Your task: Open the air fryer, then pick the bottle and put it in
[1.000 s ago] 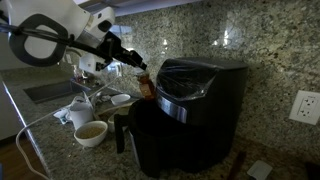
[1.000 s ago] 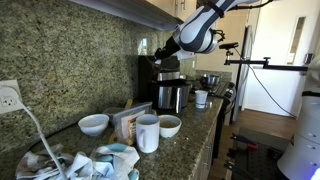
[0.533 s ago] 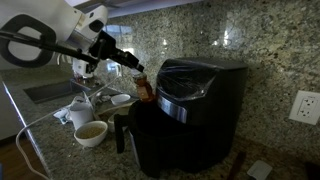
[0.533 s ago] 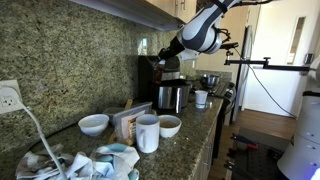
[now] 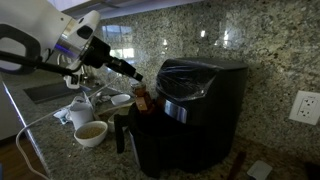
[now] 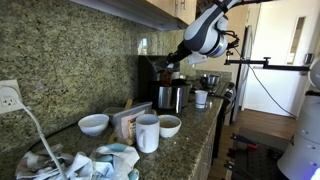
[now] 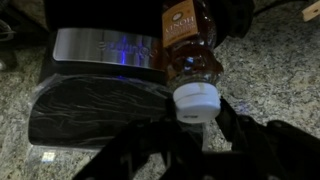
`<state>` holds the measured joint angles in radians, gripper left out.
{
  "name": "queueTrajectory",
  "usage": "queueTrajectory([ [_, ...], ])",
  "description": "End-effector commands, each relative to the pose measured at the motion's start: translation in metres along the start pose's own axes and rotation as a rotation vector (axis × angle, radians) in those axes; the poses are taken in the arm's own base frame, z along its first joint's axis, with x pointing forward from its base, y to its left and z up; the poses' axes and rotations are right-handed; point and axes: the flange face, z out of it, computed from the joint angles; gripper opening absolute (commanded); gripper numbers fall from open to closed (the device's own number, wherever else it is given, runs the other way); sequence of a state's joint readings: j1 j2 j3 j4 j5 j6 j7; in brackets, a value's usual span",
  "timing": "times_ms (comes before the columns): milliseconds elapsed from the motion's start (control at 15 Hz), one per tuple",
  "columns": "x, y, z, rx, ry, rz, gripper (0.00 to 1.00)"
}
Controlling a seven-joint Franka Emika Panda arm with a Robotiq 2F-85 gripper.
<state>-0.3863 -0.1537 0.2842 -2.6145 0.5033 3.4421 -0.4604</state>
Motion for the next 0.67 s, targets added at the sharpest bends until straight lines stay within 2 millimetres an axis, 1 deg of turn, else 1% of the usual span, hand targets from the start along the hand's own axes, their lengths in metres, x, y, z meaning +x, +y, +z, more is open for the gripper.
queueTrajectory([
  [0,-0.003,0.005,-0.011,-0.041,0.018,-0.005,0.19],
  [267,-0.011,0.006,-0.001,-0.050,-0.015,-0.001,0.19],
  [600,-0.025,0.013,0.015,-0.055,-0.069,0.012,0.19],
])
